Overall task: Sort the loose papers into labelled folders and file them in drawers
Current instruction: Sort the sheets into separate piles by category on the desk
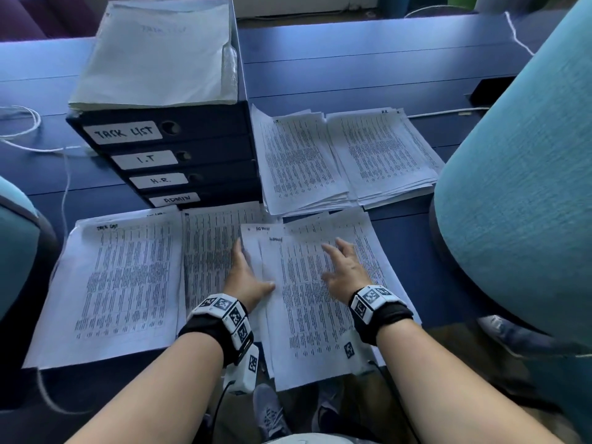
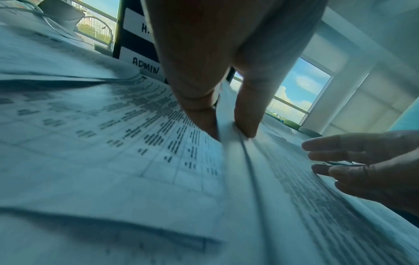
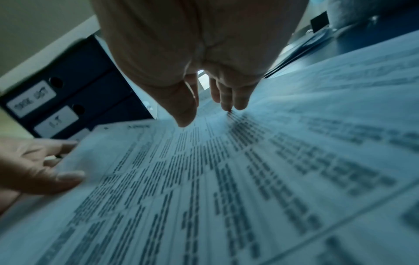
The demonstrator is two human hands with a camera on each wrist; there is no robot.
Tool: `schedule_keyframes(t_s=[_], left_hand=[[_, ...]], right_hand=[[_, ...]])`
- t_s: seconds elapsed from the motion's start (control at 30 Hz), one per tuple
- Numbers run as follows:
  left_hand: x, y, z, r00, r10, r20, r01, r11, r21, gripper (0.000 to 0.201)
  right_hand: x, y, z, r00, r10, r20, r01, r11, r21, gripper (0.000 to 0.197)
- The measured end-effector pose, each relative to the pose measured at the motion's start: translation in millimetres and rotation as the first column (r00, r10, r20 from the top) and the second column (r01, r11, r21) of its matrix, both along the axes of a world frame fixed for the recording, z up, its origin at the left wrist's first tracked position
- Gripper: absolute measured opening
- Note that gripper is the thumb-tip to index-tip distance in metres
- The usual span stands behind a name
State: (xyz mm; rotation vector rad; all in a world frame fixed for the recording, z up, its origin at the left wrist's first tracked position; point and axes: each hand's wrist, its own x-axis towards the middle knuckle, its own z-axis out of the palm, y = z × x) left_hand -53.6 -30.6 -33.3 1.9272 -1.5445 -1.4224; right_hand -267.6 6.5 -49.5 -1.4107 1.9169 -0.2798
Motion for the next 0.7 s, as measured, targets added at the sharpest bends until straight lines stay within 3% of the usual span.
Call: schedule_keyframes(t_s=[0.1,0.2,0.3,0.37,0.43,0.57,0.63,0.7], left_hand=[[10,-4,6,0.994,0.037,-0.104,-0.047,0.994,-0.094,0.104],[24,-15,19,0.993,0.047,-0.107,-0.069,0.975,-0.213,0.069],[31,-22,39,0.998,0.047,-0.036,-0.055,0.949,-0.311,0.033],[33,-26,53,0.998,0.059,-0.022,-0.063,0.916,-0.397,0.017],[33,-30,63,0.995,0.064,-0.082,-0.096,0.871,-0.481,0.018],[33,-40,79,0.922,0.062,-0.381,-0.272,0.805,-0.528,0.026],[34,-39,85,0.871,0.043,-0.489,-0.345,0.762,-0.548,0.031],[39,-34,79,0.865,0.035,-0.500,-0.338,0.778,-0.530,0.037]], right_hand=[[5,-3,6,0.997,-0.070,0.029,0.073,0.993,-0.090,0.075],[3,-6,13,0.973,-0.209,0.101,0.218,0.972,-0.091,0.090],[3,-14,20,0.873,-0.330,0.358,0.385,0.918,-0.094,0.095],[8,-22,30,0.788,-0.361,0.499,0.493,0.855,-0.159,0.084],[18,-28,47,0.759,-0.337,0.557,0.565,0.766,-0.307,0.067],[39,-36,88,0.855,-0.273,0.441,0.512,0.583,-0.631,0.038],[48,-35,101,0.869,-0.217,0.446,0.487,0.536,-0.689,0.033],[54,-31,99,0.872,-0.191,0.450,0.475,0.552,-0.685,0.035]])
